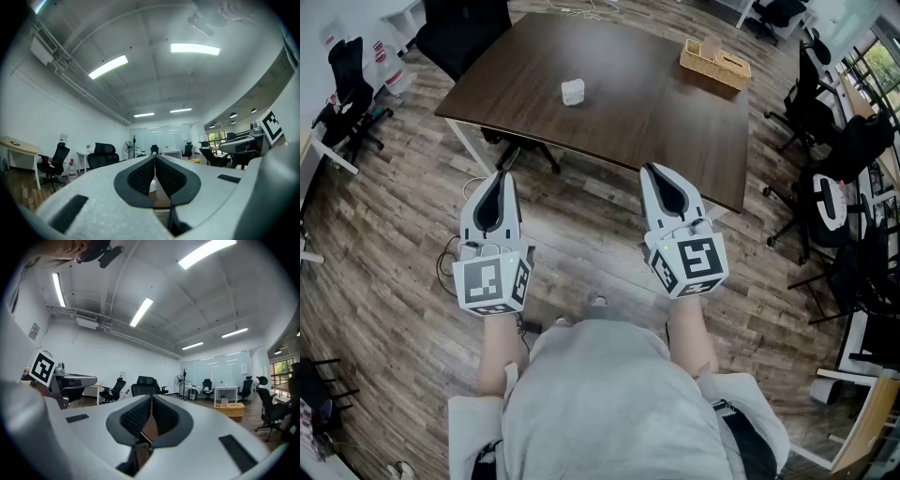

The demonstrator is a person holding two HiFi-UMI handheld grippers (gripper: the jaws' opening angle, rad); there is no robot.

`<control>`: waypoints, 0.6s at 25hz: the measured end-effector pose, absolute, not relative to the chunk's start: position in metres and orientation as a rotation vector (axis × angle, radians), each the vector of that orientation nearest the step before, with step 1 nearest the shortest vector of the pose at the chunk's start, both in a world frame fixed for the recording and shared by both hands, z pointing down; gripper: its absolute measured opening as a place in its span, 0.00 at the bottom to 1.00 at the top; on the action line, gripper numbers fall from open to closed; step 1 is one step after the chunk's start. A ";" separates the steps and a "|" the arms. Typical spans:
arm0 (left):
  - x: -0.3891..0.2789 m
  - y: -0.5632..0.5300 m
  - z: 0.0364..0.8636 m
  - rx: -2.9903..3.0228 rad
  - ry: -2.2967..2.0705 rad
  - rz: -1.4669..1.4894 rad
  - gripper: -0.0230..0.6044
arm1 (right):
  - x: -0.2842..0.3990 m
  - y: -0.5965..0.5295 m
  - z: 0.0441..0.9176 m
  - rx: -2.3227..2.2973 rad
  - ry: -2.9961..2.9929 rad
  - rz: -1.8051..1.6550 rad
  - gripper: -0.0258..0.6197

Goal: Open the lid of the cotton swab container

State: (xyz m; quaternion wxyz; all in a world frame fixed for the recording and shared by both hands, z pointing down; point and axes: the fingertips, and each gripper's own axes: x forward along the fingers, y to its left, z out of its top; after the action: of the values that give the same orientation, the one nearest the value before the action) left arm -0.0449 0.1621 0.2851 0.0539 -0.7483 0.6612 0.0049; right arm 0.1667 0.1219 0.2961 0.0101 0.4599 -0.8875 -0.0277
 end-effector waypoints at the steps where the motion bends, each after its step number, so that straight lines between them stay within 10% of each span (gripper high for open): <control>1: -0.045 0.162 0.285 -2.274 2.008 0.017 0.06 | 0.167 0.121 0.296 1.436 -2.771 -0.087 0.07; 15: -0.042 0.156 0.282 -2.264 2.008 0.019 0.06 | 0.166 0.113 0.294 1.423 -2.786 -0.091 0.07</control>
State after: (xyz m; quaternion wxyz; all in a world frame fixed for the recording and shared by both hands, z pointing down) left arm -0.0423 0.1564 0.2816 0.0576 -0.7467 0.6626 0.0061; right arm 0.1657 0.1131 0.2938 0.0059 0.4548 -0.8901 -0.0290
